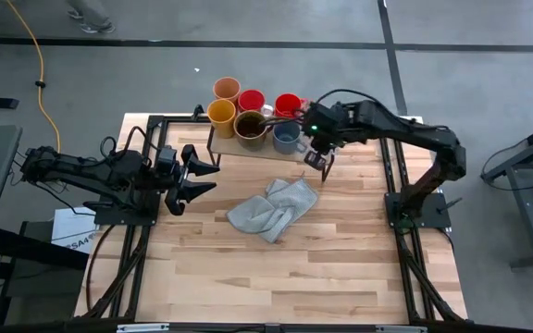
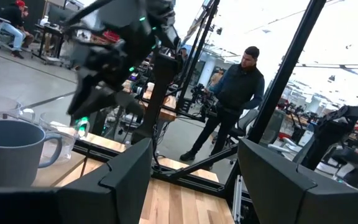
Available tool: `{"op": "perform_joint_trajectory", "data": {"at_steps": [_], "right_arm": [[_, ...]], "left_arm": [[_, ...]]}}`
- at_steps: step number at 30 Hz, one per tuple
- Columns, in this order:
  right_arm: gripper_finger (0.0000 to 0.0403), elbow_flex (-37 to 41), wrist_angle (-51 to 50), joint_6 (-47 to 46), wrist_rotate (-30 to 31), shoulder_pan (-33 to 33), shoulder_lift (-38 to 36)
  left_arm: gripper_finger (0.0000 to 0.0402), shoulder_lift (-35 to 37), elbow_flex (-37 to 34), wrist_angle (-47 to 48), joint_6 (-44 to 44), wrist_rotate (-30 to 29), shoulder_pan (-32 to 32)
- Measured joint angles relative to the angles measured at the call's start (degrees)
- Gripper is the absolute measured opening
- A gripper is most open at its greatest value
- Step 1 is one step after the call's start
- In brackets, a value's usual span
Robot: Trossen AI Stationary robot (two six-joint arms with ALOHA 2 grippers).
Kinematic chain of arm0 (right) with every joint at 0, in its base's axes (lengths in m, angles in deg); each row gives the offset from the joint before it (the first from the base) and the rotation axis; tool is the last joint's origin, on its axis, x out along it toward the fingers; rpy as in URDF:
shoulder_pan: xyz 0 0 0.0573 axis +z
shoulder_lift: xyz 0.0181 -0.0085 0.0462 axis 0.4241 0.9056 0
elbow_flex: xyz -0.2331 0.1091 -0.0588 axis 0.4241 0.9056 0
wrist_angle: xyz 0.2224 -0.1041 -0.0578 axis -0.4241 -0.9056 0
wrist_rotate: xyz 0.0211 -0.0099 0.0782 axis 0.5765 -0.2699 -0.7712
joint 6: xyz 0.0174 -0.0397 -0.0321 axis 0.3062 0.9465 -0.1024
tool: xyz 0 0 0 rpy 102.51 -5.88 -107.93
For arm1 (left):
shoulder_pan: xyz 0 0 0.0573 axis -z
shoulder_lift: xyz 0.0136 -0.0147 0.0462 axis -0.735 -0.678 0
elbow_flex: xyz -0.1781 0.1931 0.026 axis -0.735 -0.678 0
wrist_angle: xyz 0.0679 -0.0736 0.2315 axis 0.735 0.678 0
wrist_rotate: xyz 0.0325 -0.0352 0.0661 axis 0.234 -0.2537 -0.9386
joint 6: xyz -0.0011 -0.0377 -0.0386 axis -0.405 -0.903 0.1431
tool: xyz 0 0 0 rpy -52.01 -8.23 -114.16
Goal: Stack small to large cups/mugs on shelf
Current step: Put the transparent mug on the shelf
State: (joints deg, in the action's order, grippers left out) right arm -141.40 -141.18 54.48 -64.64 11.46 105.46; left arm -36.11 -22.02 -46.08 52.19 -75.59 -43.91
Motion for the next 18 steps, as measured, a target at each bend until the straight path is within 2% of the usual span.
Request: {"op": "perform_joint_trajectory", "data": {"at_steps": [3,6,10,14,18], "right_arm": [[0.0055,0.2,-2.7,0.1,0.3,1.7,-3.4],[0.0040,5.3,-2.6,-0.2,0.5,4.0,-8.6],[0.0005,20.2,3.7,-5.6,0.4,7.1,-19.5],[0.0003,36.2,13.9,-13.8,1.3,9.7,-30.6],[0.0001,46.1,22.8,-17.7,4.3,8.9,-36.6]], "left_arm": [[0.0225,0.0,0.0,0.0,0.0,0.0,0.0],[0.0225,0.0,0.0,0.1,0.0,0.0,0.0],[0.0225,0.0,0.0,0.1,0.0,0.0,0.0],[0.0225,0.0,0.0,0.1,0.0,0.0,0.0],[0.0225,0.0,0.0,0.1,0.0,-1.4,0.0]]}}
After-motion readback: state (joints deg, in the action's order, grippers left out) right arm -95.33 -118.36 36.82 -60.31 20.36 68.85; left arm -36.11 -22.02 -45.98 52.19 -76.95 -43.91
